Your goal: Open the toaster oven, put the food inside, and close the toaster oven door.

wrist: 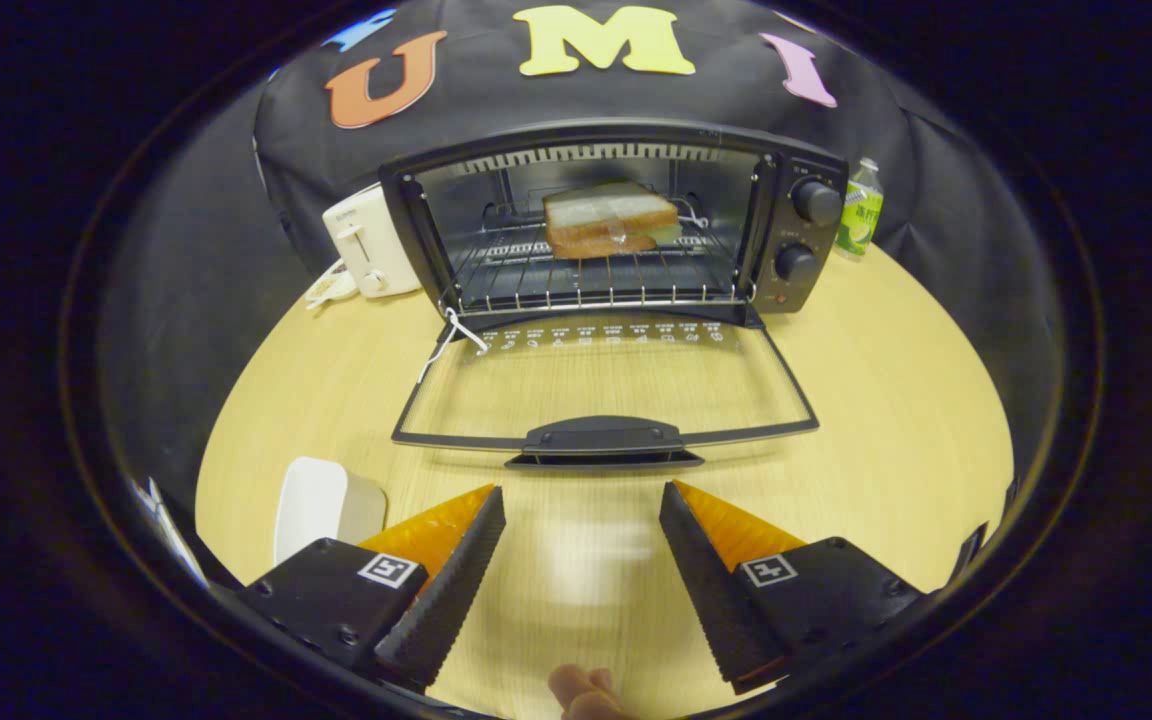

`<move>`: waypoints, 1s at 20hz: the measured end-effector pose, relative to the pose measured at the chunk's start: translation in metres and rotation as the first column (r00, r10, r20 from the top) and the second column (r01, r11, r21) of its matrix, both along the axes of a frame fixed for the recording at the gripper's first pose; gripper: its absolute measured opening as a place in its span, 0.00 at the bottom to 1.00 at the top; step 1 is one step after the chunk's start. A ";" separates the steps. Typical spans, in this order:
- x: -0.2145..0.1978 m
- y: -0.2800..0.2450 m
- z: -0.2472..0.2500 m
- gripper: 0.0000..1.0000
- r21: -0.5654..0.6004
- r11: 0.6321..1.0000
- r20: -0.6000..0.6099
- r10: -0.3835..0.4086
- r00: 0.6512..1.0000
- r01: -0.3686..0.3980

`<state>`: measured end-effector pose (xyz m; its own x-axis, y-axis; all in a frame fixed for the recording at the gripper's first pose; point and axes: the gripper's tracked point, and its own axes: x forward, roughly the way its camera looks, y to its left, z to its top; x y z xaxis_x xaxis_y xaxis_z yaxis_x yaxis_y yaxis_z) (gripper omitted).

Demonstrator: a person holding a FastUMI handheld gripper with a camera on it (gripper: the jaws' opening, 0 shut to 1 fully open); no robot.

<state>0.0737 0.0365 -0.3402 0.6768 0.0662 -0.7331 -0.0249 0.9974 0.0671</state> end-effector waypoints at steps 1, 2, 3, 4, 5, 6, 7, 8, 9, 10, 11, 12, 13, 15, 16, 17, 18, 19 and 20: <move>0.005 -0.001 -0.004 1.00 -0.008 1.000 -0.002 -0.007 1.000 0.007; 0.007 -0.006 -0.008 1.00 -0.028 1.000 -0.001 -0.013 1.000 0.013; 0.010 -0.008 -0.009 1.00 -0.037 0.999 0.002 -0.015 1.000 0.016; 0.013 -0.008 -0.009 1.00 -0.035 0.999 0.010 -0.021 1.000 0.021; 0.017 -0.012 -0.008 1.00 -0.048 0.998 0.019 -0.030 0.999 0.031; 0.020 -0.016 -0.006 1.00 -0.061 0.997 0.033 -0.038 0.999 0.040; 0.024 -0.018 -0.004 1.00 -0.068 0.997 0.048 -0.042 0.998 0.045; 0.023 -0.017 -0.004 1.00 -0.068 0.997 0.040 -0.046 0.998 0.048; 0.024 -0.017 -0.004 1.00 -0.065 0.996 0.043 -0.052 0.998 0.054; 0.025 -0.016 -0.004 1.00 -0.070 0.996 0.044 -0.054 0.998 0.057; 0.025 -0.016 -0.004 1.00 -0.072 0.996 0.046 -0.055 0.997 0.058; 0.025 -0.016 -0.002 1.00 -0.066 0.996 0.053 -0.059 0.997 0.063; 0.025 -0.015 0.000 1.00 -0.062 0.996 0.061 -0.062 0.996 0.065; 0.024 -0.016 0.007 1.00 -0.060 0.996 0.081 -0.063 0.995 0.068; 0.023 -0.016 0.010 1.00 -0.063 0.996 0.092 -0.061 0.994 0.067; 0.023 -0.016 0.013 1.00 -0.063 0.996 0.100 -0.061 0.993 0.068; 0.022 -0.016 0.015 1.00 -0.062 0.996 0.108 -0.062 0.992 0.068; 0.022 -0.016 0.016 1.00 -0.060 0.996 0.114 -0.063 0.992 0.070; 0.022 -0.016 0.018 1.00 -0.060 0.996 0.125 -0.065 0.990 0.073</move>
<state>0.0960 0.0207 -0.3220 0.7636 -0.0279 -0.6451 0.0398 0.9992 0.0040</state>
